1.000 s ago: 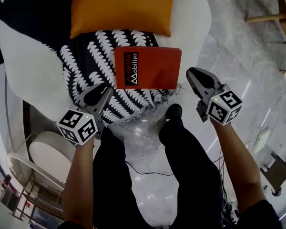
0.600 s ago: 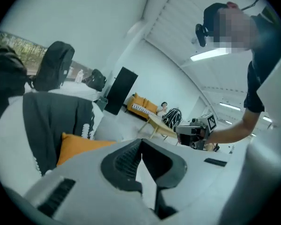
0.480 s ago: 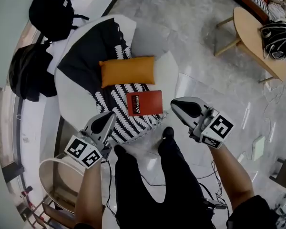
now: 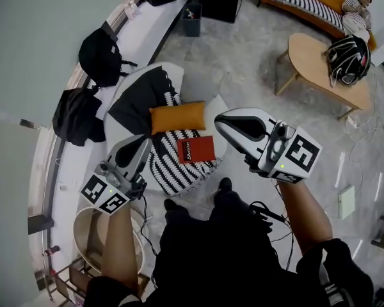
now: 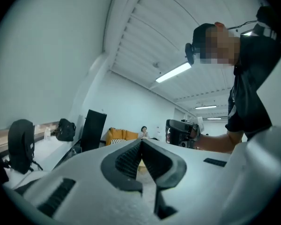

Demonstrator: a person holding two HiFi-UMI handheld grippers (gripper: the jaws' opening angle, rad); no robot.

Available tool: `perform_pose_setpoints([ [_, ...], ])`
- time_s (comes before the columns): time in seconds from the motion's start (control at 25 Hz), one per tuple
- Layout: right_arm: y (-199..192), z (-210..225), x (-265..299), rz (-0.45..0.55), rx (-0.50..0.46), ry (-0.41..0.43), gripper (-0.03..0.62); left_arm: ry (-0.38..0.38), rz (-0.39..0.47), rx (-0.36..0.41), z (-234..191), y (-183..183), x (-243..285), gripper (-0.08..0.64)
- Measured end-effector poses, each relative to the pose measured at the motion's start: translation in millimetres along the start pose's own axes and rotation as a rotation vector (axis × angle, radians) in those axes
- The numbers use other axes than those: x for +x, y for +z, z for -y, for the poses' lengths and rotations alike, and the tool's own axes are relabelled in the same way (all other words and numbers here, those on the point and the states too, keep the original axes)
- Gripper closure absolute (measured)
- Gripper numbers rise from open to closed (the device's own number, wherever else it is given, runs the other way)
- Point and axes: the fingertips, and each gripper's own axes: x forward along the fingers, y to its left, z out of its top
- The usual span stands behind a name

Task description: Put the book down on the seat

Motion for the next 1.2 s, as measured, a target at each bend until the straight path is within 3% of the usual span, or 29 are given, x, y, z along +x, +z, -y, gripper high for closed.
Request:
perform_pose_setpoints([
  [0.16, 63, -13, -28, 0.036, -0.107, 0.044, 0.563, 0.014, 0.102, 0.039, 48, 54, 2, 0.537],
  [0.32, 89, -25, -46, 0.068, -0.136, 0.094, 0.563, 0.049, 0.157, 0.087, 81, 79, -8, 0.537],
  [0.6, 72, -32, -64, 0.041, -0.063, 0.126, 0.565, 0.102, 0.171, 0.064, 99, 79, -23, 0.537],
  [0.88, 56, -62, -76, 0.027, -0.001, 0.084, 0.565, 0.025, 0.176, 0.038, 135, 66, -34, 0.537],
  [1.2, 48, -142, -93, 0.04, 0.015, 0.012, 0.565, -0.076, 0.176, 0.081, 203, 57, -83, 0.537],
])
